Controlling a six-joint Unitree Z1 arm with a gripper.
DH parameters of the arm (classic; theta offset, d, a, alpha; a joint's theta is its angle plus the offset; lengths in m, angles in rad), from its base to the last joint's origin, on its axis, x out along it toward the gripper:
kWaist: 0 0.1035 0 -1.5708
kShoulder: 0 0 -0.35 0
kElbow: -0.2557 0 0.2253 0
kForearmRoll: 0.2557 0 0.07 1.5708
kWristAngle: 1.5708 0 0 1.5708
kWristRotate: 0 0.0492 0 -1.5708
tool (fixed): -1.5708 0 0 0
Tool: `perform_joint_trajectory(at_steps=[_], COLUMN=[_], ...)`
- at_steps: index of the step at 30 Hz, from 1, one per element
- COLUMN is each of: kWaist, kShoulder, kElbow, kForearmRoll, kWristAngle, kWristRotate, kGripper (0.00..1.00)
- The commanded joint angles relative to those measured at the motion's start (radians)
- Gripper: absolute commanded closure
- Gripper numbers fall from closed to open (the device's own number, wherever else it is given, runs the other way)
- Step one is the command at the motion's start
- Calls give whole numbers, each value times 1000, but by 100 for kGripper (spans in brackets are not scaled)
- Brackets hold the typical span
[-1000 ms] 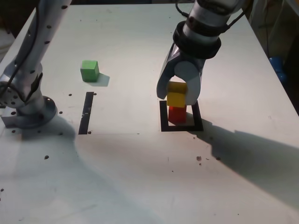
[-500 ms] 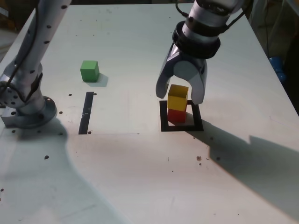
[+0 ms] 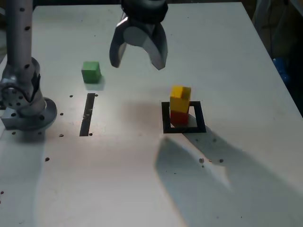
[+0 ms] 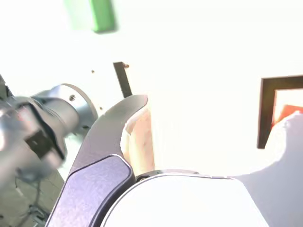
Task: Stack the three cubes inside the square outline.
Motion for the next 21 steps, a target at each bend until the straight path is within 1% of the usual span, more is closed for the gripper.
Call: perform_joint_trajectory(at_steps=[1, 7, 11, 17, 21], kWaist=[38, 160, 259, 404, 470], kShoulder=[-40, -136, -180, -195, -193], kElbow=[60, 213, 307, 433, 484], kForearmRoll=[-27, -120, -189, -313, -370], kWristAngle=[18, 58, 83, 109, 119], kWristRotate=[45, 150, 229, 325, 355], kGripper=[0, 0, 1, 1, 1])
